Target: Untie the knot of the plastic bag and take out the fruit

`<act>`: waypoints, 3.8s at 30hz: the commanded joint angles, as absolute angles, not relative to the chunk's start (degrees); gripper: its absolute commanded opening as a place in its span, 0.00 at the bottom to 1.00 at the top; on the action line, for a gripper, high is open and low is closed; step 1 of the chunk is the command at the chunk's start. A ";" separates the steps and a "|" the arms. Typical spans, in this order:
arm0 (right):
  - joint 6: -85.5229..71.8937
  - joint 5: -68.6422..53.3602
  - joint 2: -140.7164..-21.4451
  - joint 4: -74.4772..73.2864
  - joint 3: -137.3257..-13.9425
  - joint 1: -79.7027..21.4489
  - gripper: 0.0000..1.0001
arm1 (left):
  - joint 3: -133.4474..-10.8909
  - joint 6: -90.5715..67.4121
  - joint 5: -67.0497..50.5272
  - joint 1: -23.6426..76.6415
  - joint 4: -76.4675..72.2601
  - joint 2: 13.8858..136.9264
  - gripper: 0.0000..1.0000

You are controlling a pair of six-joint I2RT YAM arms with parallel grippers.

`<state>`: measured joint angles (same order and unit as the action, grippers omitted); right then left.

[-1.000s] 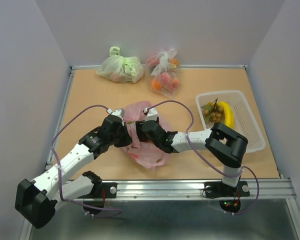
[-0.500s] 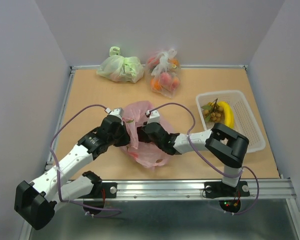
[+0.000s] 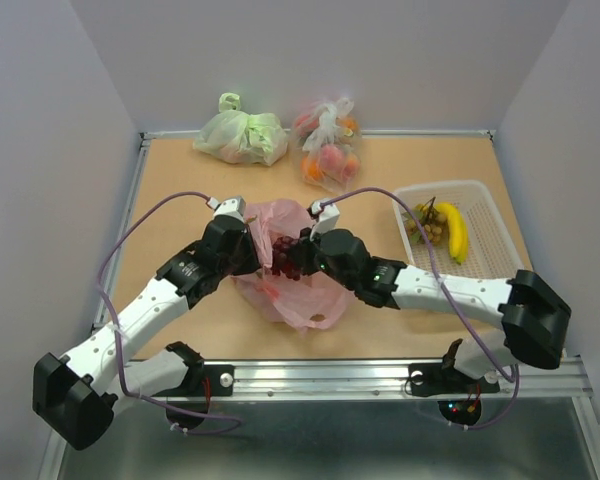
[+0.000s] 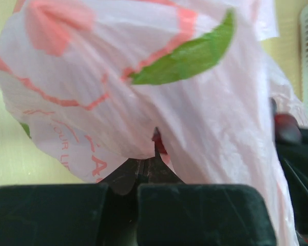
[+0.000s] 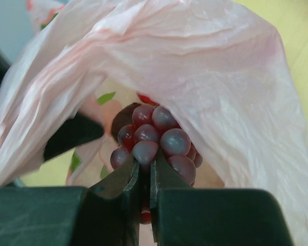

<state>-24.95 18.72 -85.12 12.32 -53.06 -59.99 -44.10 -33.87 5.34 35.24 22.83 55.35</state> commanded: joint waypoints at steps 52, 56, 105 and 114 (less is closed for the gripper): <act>-30.59 35.00 -50.98 -37.97 -49.65 -23.73 0.76 | -45.26 -31.38 5.01 34.45 17.66 58.01 0.00; -25.32 27.62 -51.15 -37.88 -54.13 -23.73 0.91 | -45.62 -31.38 5.10 34.54 18.45 57.75 0.00; -15.47 0.35 -87.54 -13.62 -68.20 -51.77 0.01 | -37.27 -47.29 27.59 34.02 17.67 56.87 0.98; -17.57 2.72 -84.82 -13.18 -63.90 -52.21 0.01 | -38.58 -42.81 32.25 28.74 13.53 63.89 0.43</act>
